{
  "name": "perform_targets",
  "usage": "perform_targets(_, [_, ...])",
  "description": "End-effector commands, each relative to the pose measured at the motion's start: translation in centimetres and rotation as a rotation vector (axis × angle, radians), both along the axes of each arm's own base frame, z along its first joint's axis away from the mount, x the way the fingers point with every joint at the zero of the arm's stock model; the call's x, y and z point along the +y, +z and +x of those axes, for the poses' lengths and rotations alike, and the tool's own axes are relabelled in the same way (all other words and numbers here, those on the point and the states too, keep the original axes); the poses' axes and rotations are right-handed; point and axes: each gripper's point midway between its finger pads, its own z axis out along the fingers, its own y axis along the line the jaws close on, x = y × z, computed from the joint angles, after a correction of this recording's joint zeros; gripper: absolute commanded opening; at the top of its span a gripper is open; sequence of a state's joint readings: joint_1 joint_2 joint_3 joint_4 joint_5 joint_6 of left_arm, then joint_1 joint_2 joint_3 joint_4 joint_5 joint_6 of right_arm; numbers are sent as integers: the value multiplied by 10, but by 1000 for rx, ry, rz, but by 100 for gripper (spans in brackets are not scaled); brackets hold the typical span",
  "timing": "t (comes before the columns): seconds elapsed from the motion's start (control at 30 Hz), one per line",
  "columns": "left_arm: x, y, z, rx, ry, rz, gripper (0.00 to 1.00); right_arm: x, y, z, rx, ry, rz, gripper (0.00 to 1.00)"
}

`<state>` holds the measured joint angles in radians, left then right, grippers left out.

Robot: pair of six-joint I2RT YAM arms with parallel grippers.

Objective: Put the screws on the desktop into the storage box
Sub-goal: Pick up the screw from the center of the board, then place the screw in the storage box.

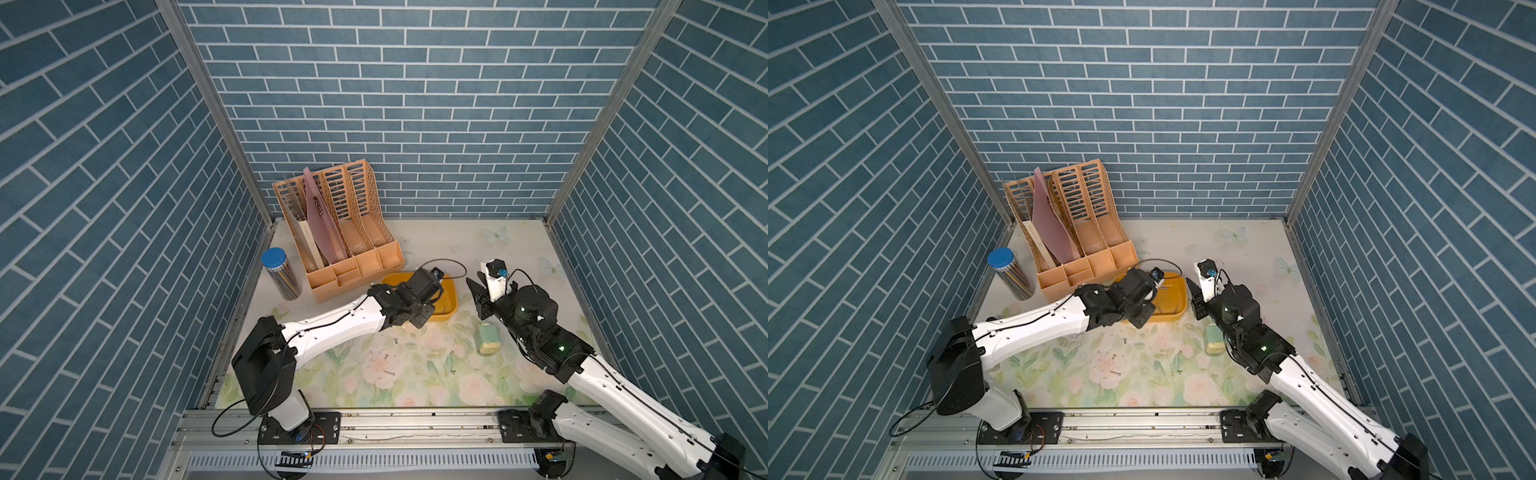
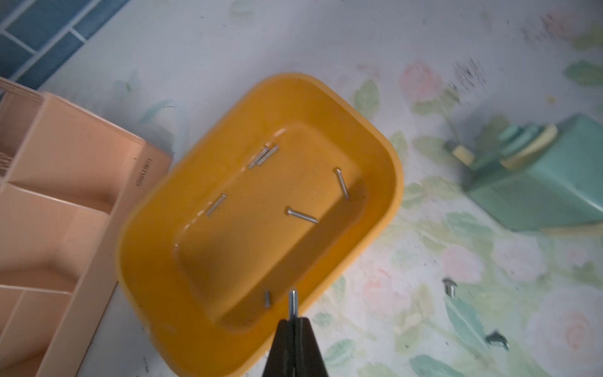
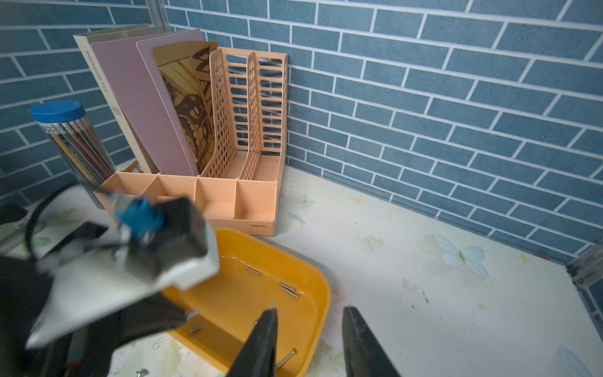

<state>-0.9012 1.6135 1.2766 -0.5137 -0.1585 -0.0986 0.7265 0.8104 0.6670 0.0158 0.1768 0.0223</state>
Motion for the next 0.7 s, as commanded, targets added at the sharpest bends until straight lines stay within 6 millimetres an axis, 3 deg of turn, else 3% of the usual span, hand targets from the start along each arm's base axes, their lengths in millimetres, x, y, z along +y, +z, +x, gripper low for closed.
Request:
perform_targets(0.0, [-4,1,24,14,-32,-16,0,2,-4,1,10,-1,19,37])
perform_targets(0.23, [10,-36,57,98,10,-15,0,10,-7,0,20,36,25,37])
perform_targets(0.33, [12,-42,58,105,15,-19,0,16,-11,-1,32,64,28,36])
perform_targets(0.4, [13,-45,60,101,26,-14,12,24,-18,-2,58,101,18,36])
perform_targets(0.53, [15,-54,60,106,34,1,14,48,-37,-6,149,206,-18,35])
perform_targets(0.67, [20,-68,60,119,50,28,14,55,-37,-12,166,254,-5,35])
